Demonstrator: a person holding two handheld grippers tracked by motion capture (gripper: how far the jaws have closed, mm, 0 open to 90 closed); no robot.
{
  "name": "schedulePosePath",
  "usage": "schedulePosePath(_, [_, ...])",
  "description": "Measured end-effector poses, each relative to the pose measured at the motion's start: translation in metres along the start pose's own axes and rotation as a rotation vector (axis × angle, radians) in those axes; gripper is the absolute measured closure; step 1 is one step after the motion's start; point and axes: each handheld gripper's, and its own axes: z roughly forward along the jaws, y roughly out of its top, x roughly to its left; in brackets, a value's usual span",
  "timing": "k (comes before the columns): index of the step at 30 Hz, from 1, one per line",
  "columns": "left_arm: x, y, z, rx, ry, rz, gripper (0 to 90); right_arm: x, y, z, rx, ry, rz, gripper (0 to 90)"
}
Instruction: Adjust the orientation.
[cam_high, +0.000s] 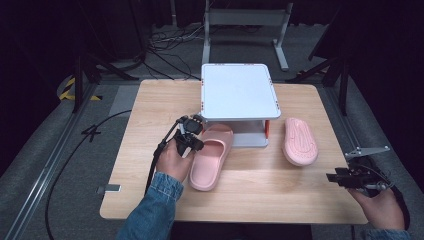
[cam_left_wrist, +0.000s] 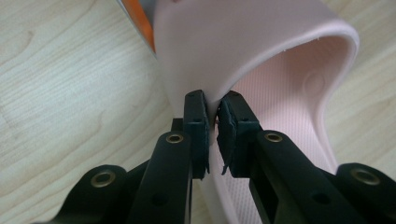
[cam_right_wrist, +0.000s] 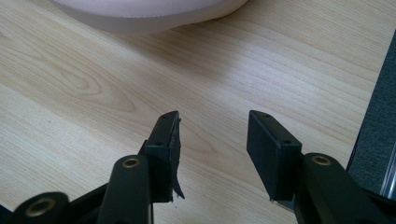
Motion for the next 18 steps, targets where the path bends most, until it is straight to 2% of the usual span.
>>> schedulePosePath(4, [-0.002,0.009,0.005,-0.025,-0.01,-0.006,81.6,-0.001,-0.001,0.001,0.002,0.003,0.006,54.8])
schedulePosePath(6, [-0.003,0.013,0.006,-0.056,-0.007,-0.033,81.8,-0.001,-0.001,0.002,0.006,0.004,0.004,54.7])
schedulePosePath(7, [-0.003,0.013,0.006,-0.056,-0.007,-0.033,81.7,-0.001,-0.001,0.002,0.006,0.004,0.004,54.7])
schedulePosePath(9, [-0.002,0.014,0.009,-0.11,-0.003,-0.047,81.7,-0.001,-0.002,0.003,0.01,0.003,0.002,54.6])
schedulePosePath(10, [-0.002,0.014,0.009,-0.11,-0.003,-0.047,81.8,-0.001,-0.002,0.003,0.011,0.004,0.0,54.6])
schedulePosePath(12, [0.0,0.013,0.018,-0.097,-0.027,-0.075,81.5,-0.001,-0.002,0.003,0.012,0.005,-0.001,54.6])
schedulePosePath(13, [0.001,0.012,0.023,-0.079,-0.018,-0.077,81.3,-0.001,-0.002,0.004,0.013,0.007,0.0,54.8])
schedulePosePath(14, [0.002,0.01,0.025,-0.076,-0.005,-0.069,80.9,0.0,-0.002,0.004,0.017,0.01,0.001,55.3])
schedulePosePath(18, [0.003,0.008,0.026,-0.083,-0.014,-0.065,79.5,0.001,-0.001,0.004,0.015,0.009,-0.013,55.1])
